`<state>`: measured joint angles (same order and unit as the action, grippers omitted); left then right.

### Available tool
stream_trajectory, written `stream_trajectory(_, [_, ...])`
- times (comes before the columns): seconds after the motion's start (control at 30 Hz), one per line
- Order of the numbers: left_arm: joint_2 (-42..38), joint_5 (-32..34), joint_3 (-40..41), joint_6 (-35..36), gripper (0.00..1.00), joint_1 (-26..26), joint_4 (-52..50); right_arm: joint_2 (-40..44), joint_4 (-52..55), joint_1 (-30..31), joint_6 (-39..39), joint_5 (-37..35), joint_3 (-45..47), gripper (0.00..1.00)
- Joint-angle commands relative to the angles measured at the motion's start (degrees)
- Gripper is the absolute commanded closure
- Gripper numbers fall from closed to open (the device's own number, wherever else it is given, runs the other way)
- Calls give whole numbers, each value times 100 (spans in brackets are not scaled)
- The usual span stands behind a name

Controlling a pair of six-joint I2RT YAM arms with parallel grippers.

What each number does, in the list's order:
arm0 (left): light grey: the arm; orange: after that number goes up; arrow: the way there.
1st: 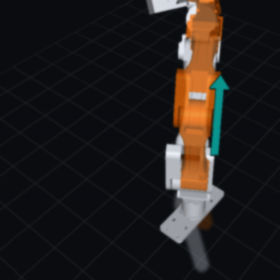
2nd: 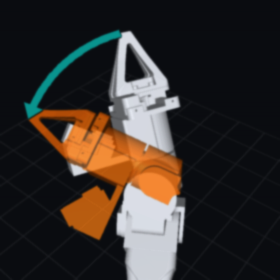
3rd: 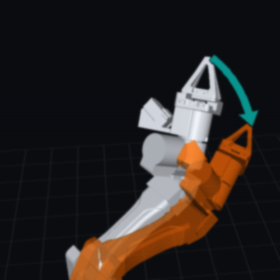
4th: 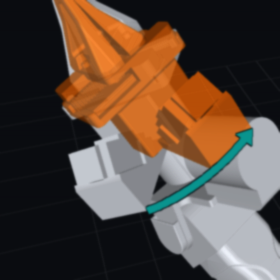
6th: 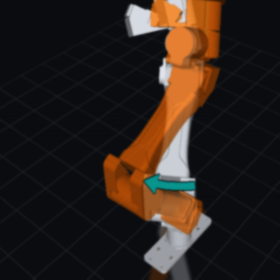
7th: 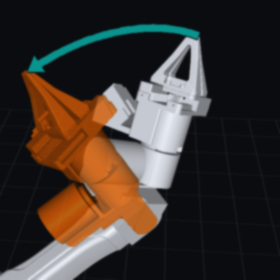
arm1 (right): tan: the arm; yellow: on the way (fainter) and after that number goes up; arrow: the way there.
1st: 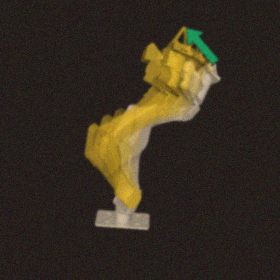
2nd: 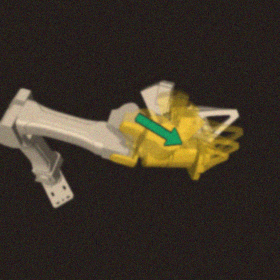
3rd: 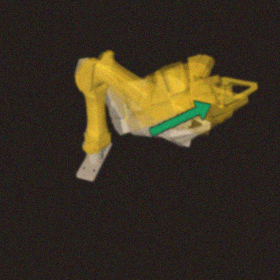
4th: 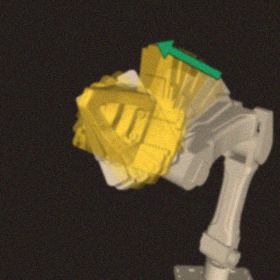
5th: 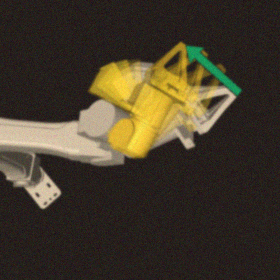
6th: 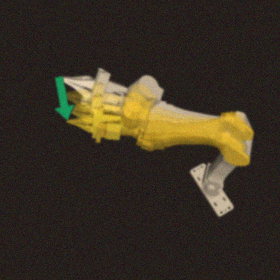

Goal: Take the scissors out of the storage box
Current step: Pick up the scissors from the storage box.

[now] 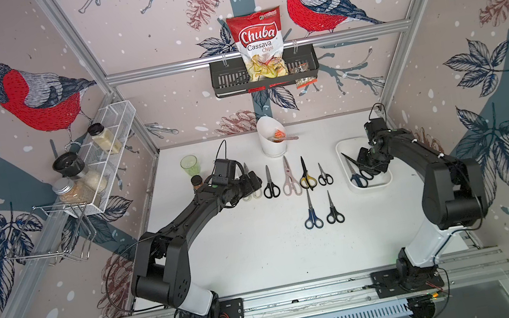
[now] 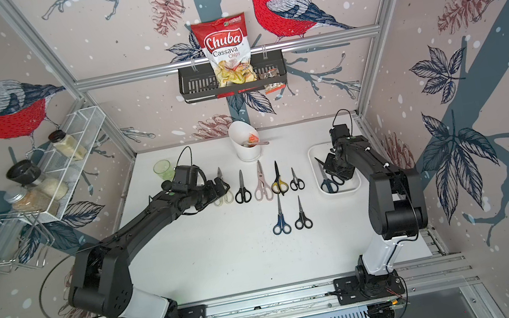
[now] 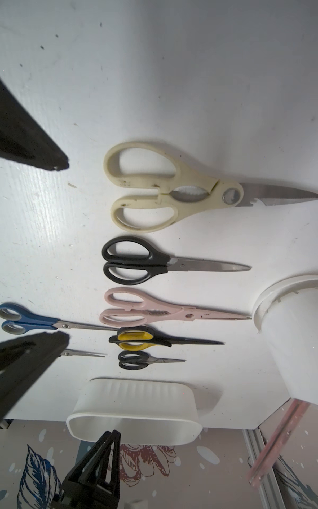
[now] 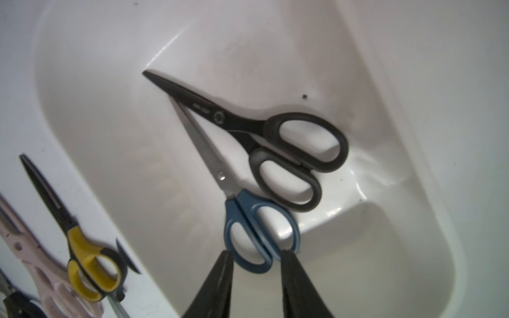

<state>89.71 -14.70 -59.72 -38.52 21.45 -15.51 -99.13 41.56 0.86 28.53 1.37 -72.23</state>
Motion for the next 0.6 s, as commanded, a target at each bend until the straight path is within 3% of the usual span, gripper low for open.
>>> stream_trajectory(0.0, [210,-118,-224,161,5,17,9,-201,-195,-124,-125,41,-123,65])
stream_trajectory(0.27, [547,-29,-365,247,5,8,-96,-964,-517,-39,-256,29,-488,67])
stream_trajectory(0.57, [340,134,-160,199,5,-101,-192,-1369,-531,44,-349,-258,-577,69])
